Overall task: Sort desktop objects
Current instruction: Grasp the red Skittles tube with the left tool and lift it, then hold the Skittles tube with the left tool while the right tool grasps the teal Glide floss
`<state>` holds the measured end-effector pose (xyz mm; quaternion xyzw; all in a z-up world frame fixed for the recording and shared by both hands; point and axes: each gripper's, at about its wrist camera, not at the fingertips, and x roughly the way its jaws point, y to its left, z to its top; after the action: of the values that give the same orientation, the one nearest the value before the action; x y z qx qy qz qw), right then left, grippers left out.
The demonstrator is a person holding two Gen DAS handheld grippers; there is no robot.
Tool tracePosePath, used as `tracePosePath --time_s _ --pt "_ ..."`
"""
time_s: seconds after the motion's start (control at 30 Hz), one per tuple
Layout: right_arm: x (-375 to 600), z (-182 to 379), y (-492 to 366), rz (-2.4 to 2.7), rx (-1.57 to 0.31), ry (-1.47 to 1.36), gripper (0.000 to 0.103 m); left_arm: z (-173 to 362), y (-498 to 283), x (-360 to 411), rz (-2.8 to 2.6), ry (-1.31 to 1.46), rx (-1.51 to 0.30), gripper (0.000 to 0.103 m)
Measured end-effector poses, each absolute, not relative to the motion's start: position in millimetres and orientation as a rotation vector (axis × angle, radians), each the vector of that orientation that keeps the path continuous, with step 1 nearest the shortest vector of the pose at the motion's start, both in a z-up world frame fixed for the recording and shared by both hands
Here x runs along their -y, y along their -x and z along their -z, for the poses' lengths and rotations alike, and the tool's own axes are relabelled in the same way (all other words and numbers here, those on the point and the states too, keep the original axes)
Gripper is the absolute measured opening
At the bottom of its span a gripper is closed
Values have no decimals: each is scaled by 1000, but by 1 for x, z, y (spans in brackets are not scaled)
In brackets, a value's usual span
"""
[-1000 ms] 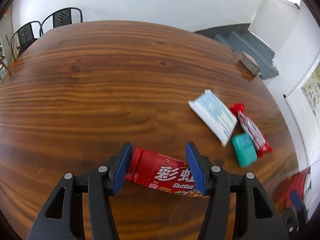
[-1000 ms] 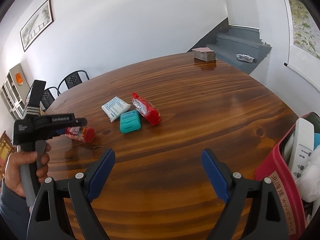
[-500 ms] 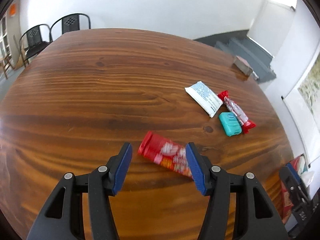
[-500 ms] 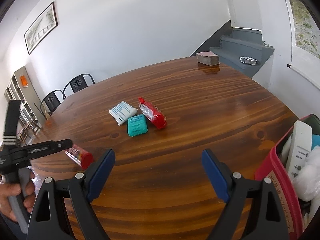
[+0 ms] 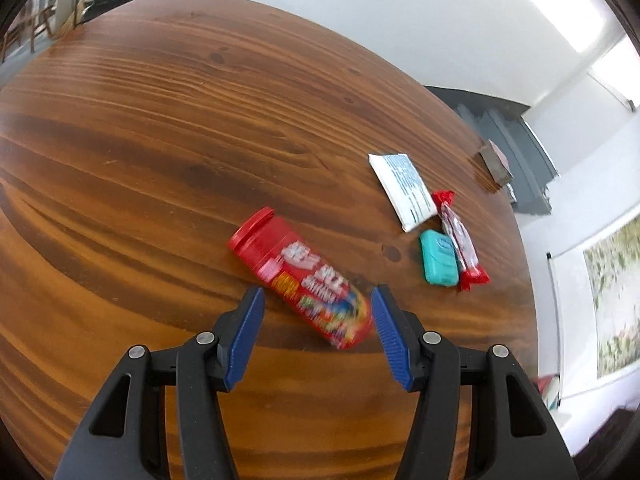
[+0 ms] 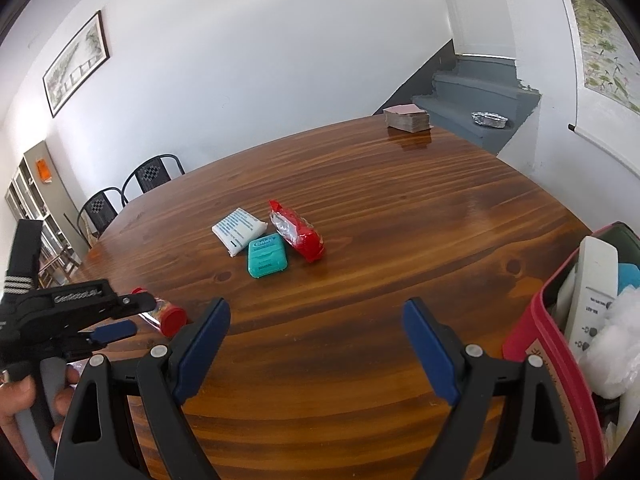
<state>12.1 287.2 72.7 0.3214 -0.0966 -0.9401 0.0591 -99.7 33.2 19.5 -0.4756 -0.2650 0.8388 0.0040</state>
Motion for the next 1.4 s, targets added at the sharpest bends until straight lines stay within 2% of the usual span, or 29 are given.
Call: tracePosePath --time_s 0.07,0.2,0.5,0.53,0.57,0.6,0.63,0.77,1.0,1.17,1.4 --pt "-287 -73 -13 2846 292 -968 91 -14 107 -35 -2633 1507 844 60" --pt "-286 -75 -14 2840 295 -963 91 -16 117 -45 -2703 1474 739 64" --pt "-287 -77 -15 2845 294 -951 91 -14 136 -76 -2824 1468 287 64" --pt "-287 -78 -15 2846 294 -952 91 -14 136 -78 -2828 1457 258 62" --pt "-287 -78 -15 2849 293 -952 91 -14 135 -78 -2835 1439 229 51" --pt "-288 -78 -15 2850 291 -952 91 -13 134 -75 -2835 1432 213 38" --pt "-288 -77 -15 2850 290 -951 91 -13 134 -75 -2835 1429 191 34" --pt "-288 -77 -14 2854 274 -955 91 -14 127 -74 -2809 1401 174 34" --pt "-281 -71 -9 2846 201 -978 91 -27 105 -73 -2852 1286 22 34" --pt "-269 -65 -1 2797 96 -994 90 -32 95 -68 -2859 1245 -26 34" --pt "-248 -54 27 2658 9 -1042 79 -32 88 -60 -2835 1252 -21 34"
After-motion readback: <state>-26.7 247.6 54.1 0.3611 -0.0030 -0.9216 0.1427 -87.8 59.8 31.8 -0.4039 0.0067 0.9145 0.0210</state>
